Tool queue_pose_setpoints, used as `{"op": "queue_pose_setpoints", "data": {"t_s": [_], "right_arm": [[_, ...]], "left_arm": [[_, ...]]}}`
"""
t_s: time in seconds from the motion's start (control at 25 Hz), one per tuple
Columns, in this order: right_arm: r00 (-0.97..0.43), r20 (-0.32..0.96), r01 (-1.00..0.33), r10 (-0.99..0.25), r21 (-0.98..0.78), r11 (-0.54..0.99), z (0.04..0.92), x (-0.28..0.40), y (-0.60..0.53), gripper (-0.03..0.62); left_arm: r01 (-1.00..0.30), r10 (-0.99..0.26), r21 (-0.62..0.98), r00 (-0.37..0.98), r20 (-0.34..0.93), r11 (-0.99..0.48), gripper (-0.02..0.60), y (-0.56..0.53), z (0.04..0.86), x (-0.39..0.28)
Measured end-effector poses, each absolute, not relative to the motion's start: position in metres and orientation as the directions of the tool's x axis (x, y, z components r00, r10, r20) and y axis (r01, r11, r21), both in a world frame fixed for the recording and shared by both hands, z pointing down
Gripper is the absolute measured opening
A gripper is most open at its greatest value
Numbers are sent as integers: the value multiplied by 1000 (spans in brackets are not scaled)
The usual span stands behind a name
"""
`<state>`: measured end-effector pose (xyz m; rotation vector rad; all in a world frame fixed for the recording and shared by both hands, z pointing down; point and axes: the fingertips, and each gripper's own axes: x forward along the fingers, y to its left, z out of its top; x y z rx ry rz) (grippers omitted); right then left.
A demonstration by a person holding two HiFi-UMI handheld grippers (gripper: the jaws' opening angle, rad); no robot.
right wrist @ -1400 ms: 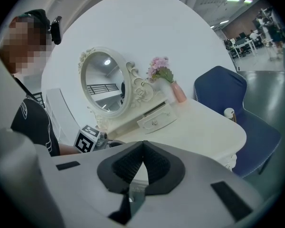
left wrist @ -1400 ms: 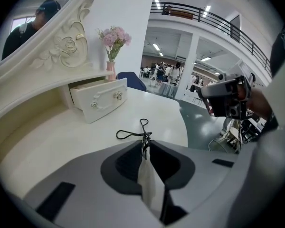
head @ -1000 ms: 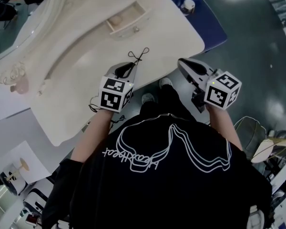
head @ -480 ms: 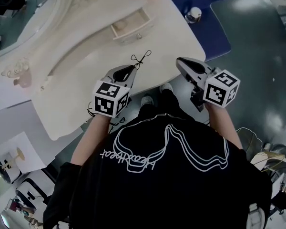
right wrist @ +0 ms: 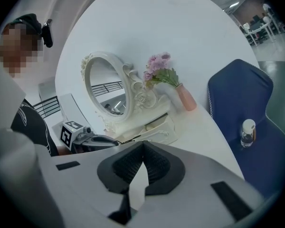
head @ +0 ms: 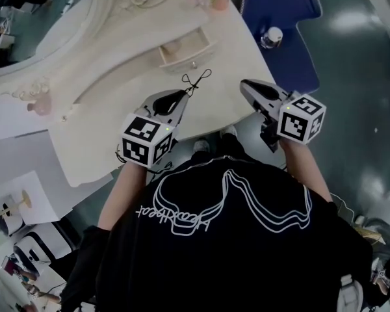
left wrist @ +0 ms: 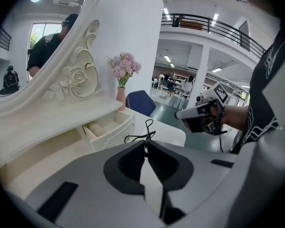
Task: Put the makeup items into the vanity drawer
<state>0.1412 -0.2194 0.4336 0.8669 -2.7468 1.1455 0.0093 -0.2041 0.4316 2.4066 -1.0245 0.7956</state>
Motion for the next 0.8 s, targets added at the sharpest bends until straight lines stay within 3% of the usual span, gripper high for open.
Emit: {"op": "queue_pose_setpoints", "data": {"t_s": [0.44,0.8], "right_arm": [[-876,277,-481,-395,-555,678,416,130,-240,6],[-879,317,-474,-357,-495,728,419,130,-255,6]], "left_arm": [[-796,-615,79,522,591,-600,26,-248,404,12],[-814,-620,29,464,633,-580,26,-283,410,5]]}}
